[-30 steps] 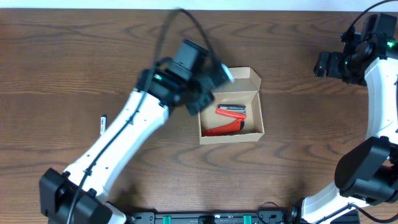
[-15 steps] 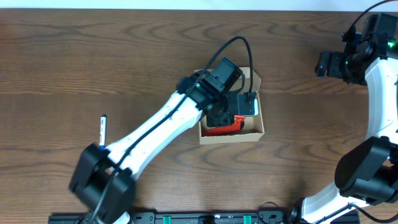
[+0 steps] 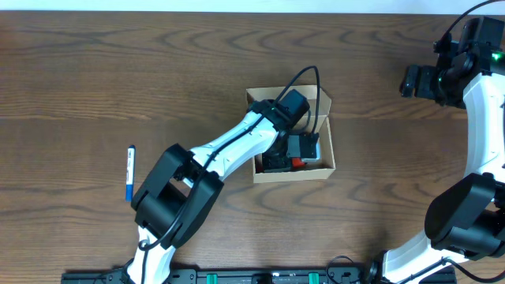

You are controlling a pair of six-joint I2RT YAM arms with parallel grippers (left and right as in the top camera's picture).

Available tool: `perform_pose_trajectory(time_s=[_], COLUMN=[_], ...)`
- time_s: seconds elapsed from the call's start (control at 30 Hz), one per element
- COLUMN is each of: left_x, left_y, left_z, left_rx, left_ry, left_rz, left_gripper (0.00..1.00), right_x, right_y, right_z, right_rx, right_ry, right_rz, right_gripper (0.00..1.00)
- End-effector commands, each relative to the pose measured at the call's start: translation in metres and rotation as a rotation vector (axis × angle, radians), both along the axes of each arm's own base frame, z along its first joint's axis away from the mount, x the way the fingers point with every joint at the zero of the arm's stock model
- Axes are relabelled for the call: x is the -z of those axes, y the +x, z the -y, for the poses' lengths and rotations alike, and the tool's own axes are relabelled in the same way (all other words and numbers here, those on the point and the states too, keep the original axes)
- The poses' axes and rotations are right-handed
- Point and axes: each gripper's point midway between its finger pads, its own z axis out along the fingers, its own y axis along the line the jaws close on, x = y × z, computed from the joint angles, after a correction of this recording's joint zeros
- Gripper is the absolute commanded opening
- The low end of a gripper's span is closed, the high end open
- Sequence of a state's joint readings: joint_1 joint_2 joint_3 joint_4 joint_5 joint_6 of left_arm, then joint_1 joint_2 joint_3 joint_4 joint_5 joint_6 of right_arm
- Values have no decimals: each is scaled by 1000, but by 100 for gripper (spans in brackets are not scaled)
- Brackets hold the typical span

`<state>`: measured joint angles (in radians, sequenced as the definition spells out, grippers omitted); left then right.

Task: Pack container
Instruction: 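Carry the tape roll into the box and open the left gripper, then move the left gripper over the blue-capped whiteboard marker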

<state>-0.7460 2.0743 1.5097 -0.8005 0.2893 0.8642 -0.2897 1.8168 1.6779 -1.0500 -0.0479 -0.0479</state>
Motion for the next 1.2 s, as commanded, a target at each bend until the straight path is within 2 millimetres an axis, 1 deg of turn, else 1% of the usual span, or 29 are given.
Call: perform_pose_trajectory(time_s=[0.0,0.03,0.07,0.1,0.13,0.17,0.3,0.4,0.47,0.57,0.6,0.7,0.77,0.8,0.83,0.9,0.93,1.0,1.07,1.1,1.13,1.17], left_x=[-7,-8,-9,-10,-13,-16,-35,-55,-72,-99,-108,-137,-153,-159,-163,-169,-170,-169,-169,-171,-172,-175], left_y=[4,5,7,8,10,11,18,21,21,26,29,43,51,56,62,75,77,84,85,84,83,82], left_z=[2,2,2,2,3,4,6,3,-2,-18,-27,-57,-78,-90,-102,-131,-140,-167,-203,-213,-228,-240], left_rx=[-10,-14,-23,-32,-38,-41,-44,-48,-52,-114,-152,-351,-501,-588,-685,-866,-899,-984,-1141,-1177,-1226,-1263], left_ry=[-20,-18,-13,-11,-12,-13,-8,19,46,116,143,194,192,190,187,186,187,204,236,243,252,252], left_rz=[6,10,15,20,22,23,43,52,51,65,74,71,34,17,-1,-32,-44,-67,-115,-127,-143,-150], left_gripper=[6,15,27,35,46,52,56,57,56,56,57,59,72,89,95,95,95,95,96,95,96,95], right_x=[-3,-3,-3,-3,-3,-3,-3,-3,-3,-3,-3,-3,-3,-3,-3,-3,-3,-3,-3,-3,-3,-3], right_y=[-2,-2,-2,-2,-2,-2,-3,-3,-3,-3,-3,-3,-3,-3,-3,-3,-3,-3,-3,-3,-3,-3], right_z=[3,3,3,3,3,3,2,2,2,2,2,2,2,2,2,2,2,2,2,2,2,2], right_rx=[-4,-4,-4,-4,-4,-4,-5,-5,-5,-5,-5,-5,-5,-5,-5,-5,-5,-5,-5,-6,-6,-6], right_ry=[-16,-16,-15,-15,-15,-15,-12,-12,-12,-12,-12,-12,-12,-12,-12,-12,-12,-12,-12,-12,-12,-12], right_rz=[4,4,4,4,4,4,2,1,1,1,1,2,2,2,1,1,1,2,2,2,2,2], right_gripper=[99,99,99,99,99,99,99,99,99,99,99,99,99,99,99,99,99,99,99,99,99,99])
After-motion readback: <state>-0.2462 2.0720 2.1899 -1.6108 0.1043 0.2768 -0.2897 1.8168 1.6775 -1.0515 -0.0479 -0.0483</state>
